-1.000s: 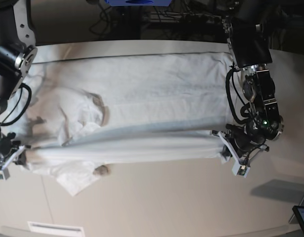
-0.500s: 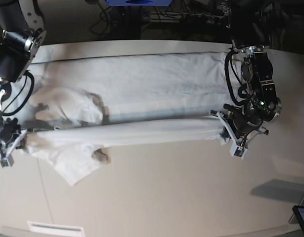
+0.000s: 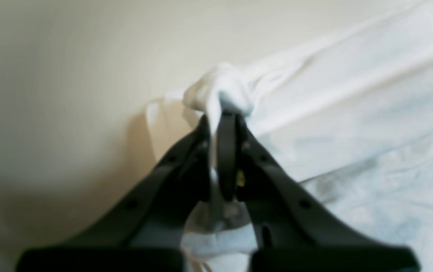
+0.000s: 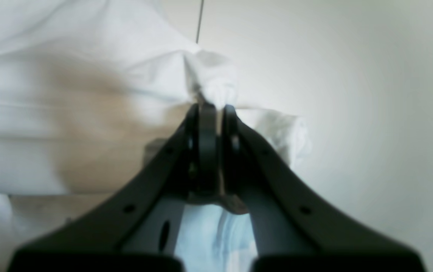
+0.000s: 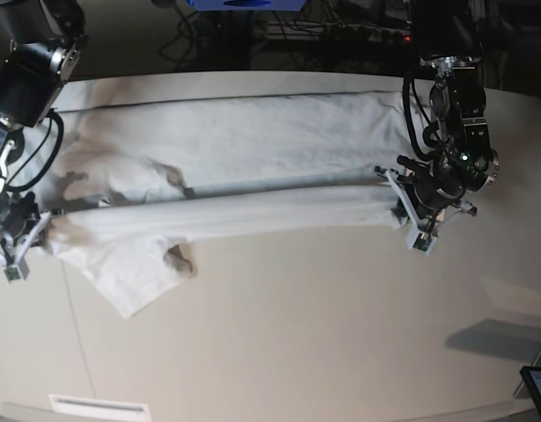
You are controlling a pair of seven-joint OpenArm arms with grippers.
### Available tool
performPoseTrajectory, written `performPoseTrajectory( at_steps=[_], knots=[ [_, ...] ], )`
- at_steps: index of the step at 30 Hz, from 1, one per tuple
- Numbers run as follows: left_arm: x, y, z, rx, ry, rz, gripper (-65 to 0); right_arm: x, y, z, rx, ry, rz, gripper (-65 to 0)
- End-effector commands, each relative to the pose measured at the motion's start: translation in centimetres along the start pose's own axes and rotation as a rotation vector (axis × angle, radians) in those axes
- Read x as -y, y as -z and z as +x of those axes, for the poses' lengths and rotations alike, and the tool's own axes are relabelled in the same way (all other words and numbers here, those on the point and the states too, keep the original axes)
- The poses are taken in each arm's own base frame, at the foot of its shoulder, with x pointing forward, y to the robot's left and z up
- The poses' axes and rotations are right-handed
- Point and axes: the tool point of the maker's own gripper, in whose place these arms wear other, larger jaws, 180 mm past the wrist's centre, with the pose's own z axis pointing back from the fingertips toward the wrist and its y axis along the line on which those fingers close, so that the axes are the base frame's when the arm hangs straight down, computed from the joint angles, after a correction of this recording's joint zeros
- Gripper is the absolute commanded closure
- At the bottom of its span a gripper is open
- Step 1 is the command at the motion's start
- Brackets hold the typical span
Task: Fold the T-shirt properly
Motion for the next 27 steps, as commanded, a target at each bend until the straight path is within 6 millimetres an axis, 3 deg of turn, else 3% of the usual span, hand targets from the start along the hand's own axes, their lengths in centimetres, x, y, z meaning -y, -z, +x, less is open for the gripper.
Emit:
performPoseTrajectory(
  at_steps=[1, 10, 18, 27],
  knots=[
    [-2.2, -0.7, 0.4, -0.007, 0.022, 0.078, 0.0, 2.4, -1.2, 1.2, 0.020, -0.012, -0.074, 0.0],
    [-2.0, -0.7, -0.5, -0.028, 0.030, 0.074, 0.0, 1.3, -0.8, -0.4, -0.003, -0.006, -0.055, 0.0],
    [-2.7, -0.8, -0.9, -0.041, 0.041, 0.088, 0.0, -0.4, -0.1, -0.7, -0.004, 0.011, -0.023, 0.0],
    [-2.2, -0.3, -3.2, -0.097, 0.035, 0.070, 0.0, -1.3, 1.1, -2.6, -0.035, 0.034, 0.014, 0.0]
  ],
)
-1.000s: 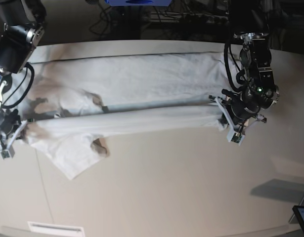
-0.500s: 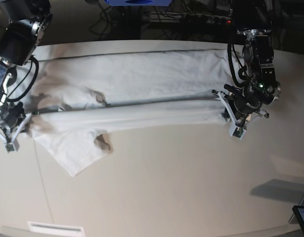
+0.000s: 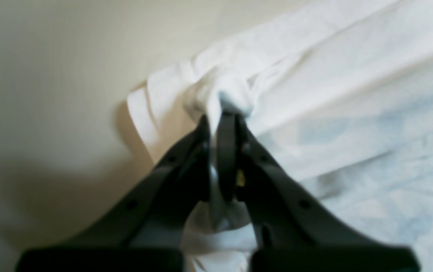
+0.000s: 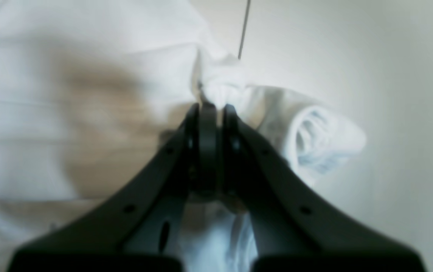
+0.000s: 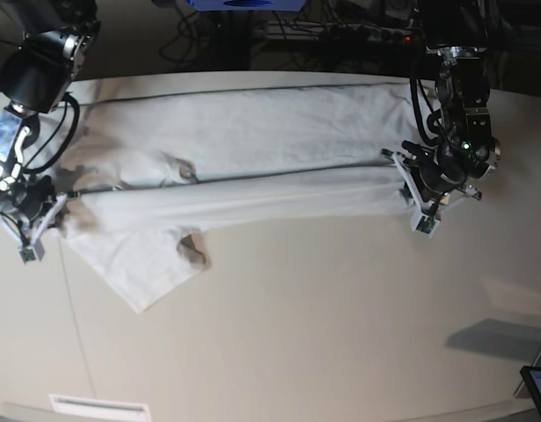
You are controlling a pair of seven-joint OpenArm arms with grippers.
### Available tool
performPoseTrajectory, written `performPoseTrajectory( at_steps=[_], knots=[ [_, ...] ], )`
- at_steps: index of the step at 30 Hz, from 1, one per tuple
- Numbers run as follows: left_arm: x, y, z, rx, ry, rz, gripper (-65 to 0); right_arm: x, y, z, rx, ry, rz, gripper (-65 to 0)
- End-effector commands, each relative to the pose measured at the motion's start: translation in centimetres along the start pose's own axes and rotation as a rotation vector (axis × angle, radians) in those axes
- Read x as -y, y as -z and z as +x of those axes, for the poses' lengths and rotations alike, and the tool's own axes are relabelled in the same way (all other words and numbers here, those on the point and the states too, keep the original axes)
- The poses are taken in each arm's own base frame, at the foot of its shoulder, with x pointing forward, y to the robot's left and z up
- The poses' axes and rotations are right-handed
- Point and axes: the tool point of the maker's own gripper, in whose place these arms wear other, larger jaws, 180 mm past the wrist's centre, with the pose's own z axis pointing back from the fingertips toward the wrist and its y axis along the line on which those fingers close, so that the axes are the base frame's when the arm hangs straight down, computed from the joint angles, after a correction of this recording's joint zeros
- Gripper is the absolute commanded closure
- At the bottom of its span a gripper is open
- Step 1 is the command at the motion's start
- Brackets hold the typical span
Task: Fold the T-shirt properly
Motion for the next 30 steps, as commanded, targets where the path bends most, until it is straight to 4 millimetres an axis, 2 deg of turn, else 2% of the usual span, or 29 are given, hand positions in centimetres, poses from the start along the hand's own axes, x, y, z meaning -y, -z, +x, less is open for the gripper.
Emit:
performPoseTrajectory(
  at_steps=[1, 4, 10, 14, 16, 18, 19, 21, 24, 27, 30],
  knots=[
    [-1.7, -0.3, -0.1, -0.016, 0.006, 0.054, 0.0, 1.6, -0.4, 0.1, -0.001, 0.002, -0.043, 0.0],
    [-2.2, -0.1, -0.6, -0.034, 0.006, 0.060, 0.0, 1.3, 0.0, -0.3, -0.004, 0.010, -0.032, 0.0],
    [-3.1, -0.5, -0.2, -0.028, 0.020, 0.082, 0.0, 1.2, 0.1, -0.6, -0.011, 0.013, -0.028, -0.6],
    [-3.2, -0.5, -0.3, -0.030, 0.022, 0.082, 0.0, 1.2, 0.0, -0.5, -0.009, 0.012, -0.030, -10.6],
    [-3.4, -0.7, -0.2, -0.030, 0.030, 0.084, -4.9, 1.3, 0.0, -0.3, -0.006, 0.011, -0.031, -17.1],
    [-2.8, -0.7, 0.2, -0.027, 0.084, 0.070, -15.3, 1.3, 0.0, -0.3, -0.005, 0.011, -0.031, -21.0],
    [-2.5, -0.9, 0.5, -0.023, 0.123, 0.065, -21.3, 1.3, 0.0, -0.2, -0.002, 0.012, -0.030, -21.9],
    [-2.1, -1.3, 0.8, -0.011, 0.160, 0.060, -28.9, 1.3, 0.0, -0.1, -0.002, 0.012, -0.030, -22.2],
    [-2.2, -1.7, 1.3, 0.005, 0.169, 0.067, -31.6, 1.6, -0.6, 0.7, 0.020, 0.001, -0.047, -22.3],
    [-2.4, -1.8, 1.7, 0.012, 0.170, 0.076, -31.7, 2.2, -1.8, 2.1, 0.060, -0.026, -0.081, -22.3],
    [-2.5, -1.8, 1.8, 0.016, 0.168, 0.077, -31.9, 2.8, -2.9, 2.6, 0.041, -0.045, -0.116, -22.3]
  ],
)
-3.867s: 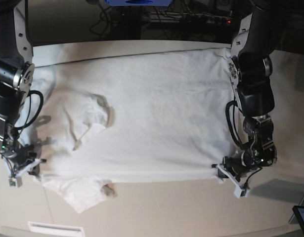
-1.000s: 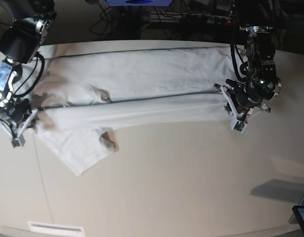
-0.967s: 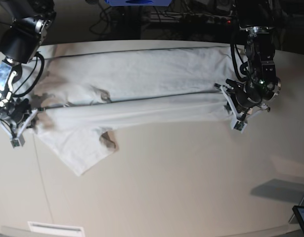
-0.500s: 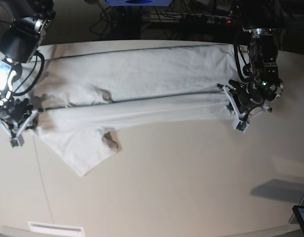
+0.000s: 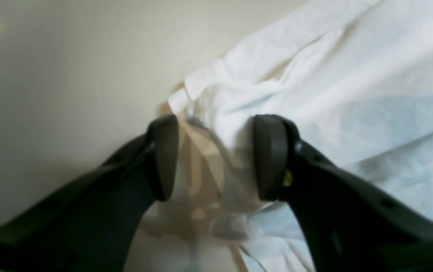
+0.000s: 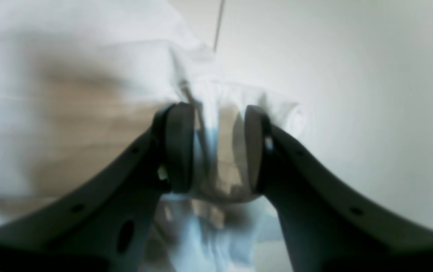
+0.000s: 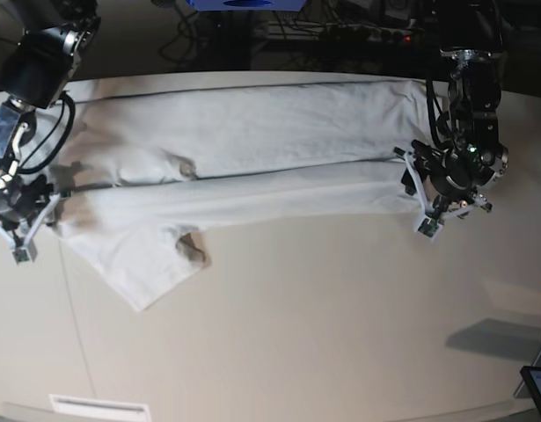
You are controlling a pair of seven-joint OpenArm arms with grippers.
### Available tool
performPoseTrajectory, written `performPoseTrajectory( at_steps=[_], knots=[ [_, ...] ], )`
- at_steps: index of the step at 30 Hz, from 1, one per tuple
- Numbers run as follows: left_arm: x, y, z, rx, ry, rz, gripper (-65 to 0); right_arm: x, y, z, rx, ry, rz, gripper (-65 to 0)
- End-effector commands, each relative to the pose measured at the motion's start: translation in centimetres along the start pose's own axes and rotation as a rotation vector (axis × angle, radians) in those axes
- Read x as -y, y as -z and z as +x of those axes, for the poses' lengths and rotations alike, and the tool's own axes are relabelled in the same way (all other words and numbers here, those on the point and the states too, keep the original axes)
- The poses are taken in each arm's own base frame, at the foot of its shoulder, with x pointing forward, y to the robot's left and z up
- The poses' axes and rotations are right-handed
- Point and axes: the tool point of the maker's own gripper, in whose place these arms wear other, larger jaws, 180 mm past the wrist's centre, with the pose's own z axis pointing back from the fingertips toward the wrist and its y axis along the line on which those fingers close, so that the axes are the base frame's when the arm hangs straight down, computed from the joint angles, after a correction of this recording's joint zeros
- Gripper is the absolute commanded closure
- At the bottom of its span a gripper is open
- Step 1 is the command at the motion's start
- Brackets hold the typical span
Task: Fold the T-shirt properly
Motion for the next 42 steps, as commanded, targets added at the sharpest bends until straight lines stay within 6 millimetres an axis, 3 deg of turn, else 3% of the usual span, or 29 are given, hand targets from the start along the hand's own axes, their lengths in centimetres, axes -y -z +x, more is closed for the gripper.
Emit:
performPoseTrajectory(
  at_steps=[1, 3, 8, 11, 15, 19, 25, 31, 34, 37, 40, 42],
  knots=[
    [-1.2, -0.7, 1.0, 0.030, 0.011, 0.032, -31.9, 1.9, -1.4, 2.3, 0.060, -0.010, -0.055, -22.5],
    [-1.5, -0.8, 1.7, 0.049, 0.007, 0.037, -31.9, 2.8, -2.2, 2.4, 0.069, 0.009, -0.083, -23.9],
    [-2.4, -1.3, 2.9, 0.065, 0.001, 0.058, -31.7, 4.0, -3.5, 2.3, 0.067, 0.026, -0.126, -44.8],
    [-3.6, -2.5, 3.9, 0.092, -0.055, 0.097, -31.7, 4.2, -3.7, 2.1, 0.056, 0.028, -0.133, -45.3],
    [-6.2, -4.7, 4.6, 0.125, -0.136, 0.169, -31.7, 6.1, -4.7, 1.1, 0.059, 0.108, -0.174, -45.3],
    [-7.0, -5.1, 4.4, 0.117, -0.104, 0.179, -31.4, 7.3, -5.1, -0.2, 0.029, 0.206, -0.217, -45.4],
    [-6.3, -4.9, 4.0, 0.107, -0.100, 0.165, -31.2, 6.9, -4.9, -0.4, 0.022, 0.205, -0.211, -45.4],
    [-2.3, -3.8, 2.7, 0.116, -0.129, 0.017, -31.1, 6.6, -4.8, -1.3, -0.028, 0.215, -0.202, -45.4],
    [-0.4, -4.6, 3.3, 0.178, -0.131, -0.060, -30.9, 6.7, -4.9, -1.2, -0.024, 0.212, -0.207, -45.4],
    [-0.2, -5.6, 3.3, 0.224, -0.163, -0.087, -30.6, 7.2, -5.7, -0.6, -0.003, 0.205, -0.230, -45.4],
    [-0.7, -6.0, 3.2, 0.250, -0.202, -0.096, -20.7, 7.5, -7.0, 0.0, 0.027, 0.186, -0.263, -45.4],
    [-0.4, -5.9, 3.2, 0.248, -0.202, -0.107, -7.6, 7.5, -7.8, 0.6, 0.053, 0.170, -0.283, -45.4]
  ],
)
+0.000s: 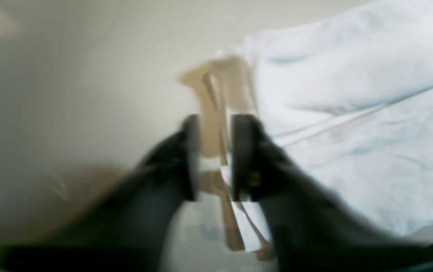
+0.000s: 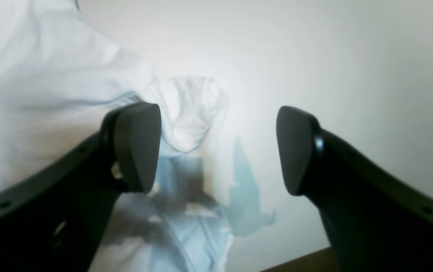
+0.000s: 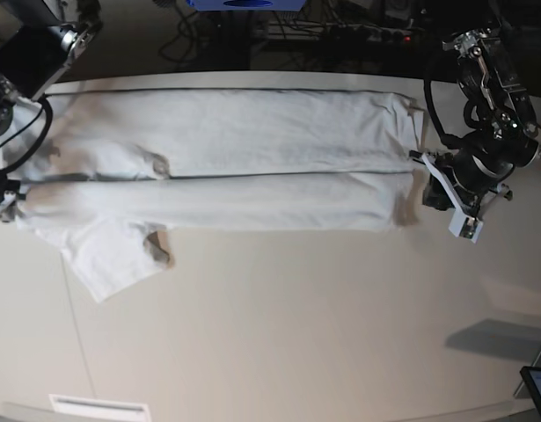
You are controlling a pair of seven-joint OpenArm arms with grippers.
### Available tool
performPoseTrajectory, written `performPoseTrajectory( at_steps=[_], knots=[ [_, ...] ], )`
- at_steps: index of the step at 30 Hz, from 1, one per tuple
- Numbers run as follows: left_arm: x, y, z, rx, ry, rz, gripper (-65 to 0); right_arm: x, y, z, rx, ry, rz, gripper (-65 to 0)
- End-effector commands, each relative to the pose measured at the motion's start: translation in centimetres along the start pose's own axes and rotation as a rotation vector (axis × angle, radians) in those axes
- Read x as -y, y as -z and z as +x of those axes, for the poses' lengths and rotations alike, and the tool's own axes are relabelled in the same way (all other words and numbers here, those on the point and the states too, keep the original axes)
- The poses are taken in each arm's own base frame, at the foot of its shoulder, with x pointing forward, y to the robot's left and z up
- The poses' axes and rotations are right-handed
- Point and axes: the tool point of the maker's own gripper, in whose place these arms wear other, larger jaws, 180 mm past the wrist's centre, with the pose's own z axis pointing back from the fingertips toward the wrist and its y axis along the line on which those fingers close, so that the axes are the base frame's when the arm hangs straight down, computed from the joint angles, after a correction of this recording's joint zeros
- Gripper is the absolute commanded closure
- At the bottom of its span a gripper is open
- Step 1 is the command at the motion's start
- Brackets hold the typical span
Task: Fold the T-shirt properly
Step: 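Open both grippers to release the hem and lift away, then push the loose sleeve onto the shirt strip with the right gripper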
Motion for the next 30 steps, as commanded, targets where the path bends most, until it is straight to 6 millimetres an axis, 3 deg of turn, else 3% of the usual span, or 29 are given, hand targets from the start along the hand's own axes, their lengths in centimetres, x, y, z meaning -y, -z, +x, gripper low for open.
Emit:
performPoseTrajectory(
  at_steps=[1, 2, 7, 11, 14, 17, 26, 30],
  knots=[
    [0.3, -0.3, 0.8, 0.033, 0.014, -0.012, -2.5, 0.4, -1.0, 2.0, 0.068, -0.005, -0.019, -45.4],
    [0.4, -0.2, 0.6, 0.027, 0.015, -0.015, 0.0, 0.2, -1.4, 2.4, 0.086, -0.003, -0.024, -45.4],
    [0.5, -0.1, 0.1, 0.016, 0.008, -0.021, 0.0, -0.6, -3.0, 4.5, 0.170, -0.035, -0.027, -46.0],
    [0.2, -0.3, -0.5, 0.003, 0.004, -0.012, 0.0, -6.2, -2.6, 7.4, 0.259, -0.213, 0.135, -45.7],
    [0.3, -0.2, -0.8, -0.006, 0.001, -0.013, 0.0, -10.4, -1.2, 9.4, 0.290, -0.280, 0.242, -45.6],
    [0.2, -0.3, -1.0, -0.012, 0.001, -0.012, 0.0, -12.9, 1.1, 10.1, 0.264, -0.277, 0.328, -45.6],
    [-4.3, -2.6, -2.1, 0.004, -0.092, 0.119, 0.0, -17.2, 6.1, 12.5, 0.208, -0.233, 0.495, -45.6],
    [-4.5, -2.9, -3.1, -0.016, -0.100, 0.128, 0.0, -18.1, 7.6, 12.7, 0.183, -0.189, 0.545, -45.6]
  ],
)
